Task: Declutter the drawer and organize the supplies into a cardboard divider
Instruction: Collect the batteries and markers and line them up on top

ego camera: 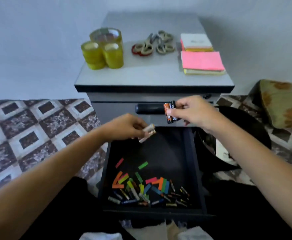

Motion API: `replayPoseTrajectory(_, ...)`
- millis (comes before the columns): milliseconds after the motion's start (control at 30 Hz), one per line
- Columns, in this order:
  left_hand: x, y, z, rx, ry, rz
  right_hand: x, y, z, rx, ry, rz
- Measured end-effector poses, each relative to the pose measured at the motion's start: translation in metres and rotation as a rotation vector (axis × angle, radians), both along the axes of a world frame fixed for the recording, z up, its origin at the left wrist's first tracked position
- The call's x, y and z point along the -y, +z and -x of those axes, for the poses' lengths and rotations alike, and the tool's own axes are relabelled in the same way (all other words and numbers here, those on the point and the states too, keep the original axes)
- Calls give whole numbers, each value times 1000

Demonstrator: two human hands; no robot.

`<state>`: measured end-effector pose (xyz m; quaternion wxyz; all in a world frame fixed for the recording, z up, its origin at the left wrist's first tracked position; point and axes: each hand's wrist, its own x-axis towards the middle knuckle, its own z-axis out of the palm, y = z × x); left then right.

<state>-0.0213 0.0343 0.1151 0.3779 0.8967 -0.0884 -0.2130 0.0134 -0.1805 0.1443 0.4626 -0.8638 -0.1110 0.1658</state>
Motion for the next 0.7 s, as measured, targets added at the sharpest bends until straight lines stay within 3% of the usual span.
replayPoseTrajectory(100,-8,64,-17,97,112,151,0,49,-18,85,-35,-74)
replayPoseTrajectory(267,1,118,-62,163,345,212,-10,99,-61,150,-114,-62)
replayPoseTrajectory(500,33,115,-126,21,563,192,-53,115,-113,54,-106,271)
replayPoseTrajectory(700,38,108,-146,-9,575,160,-73,105,-133,-123,-116,451)
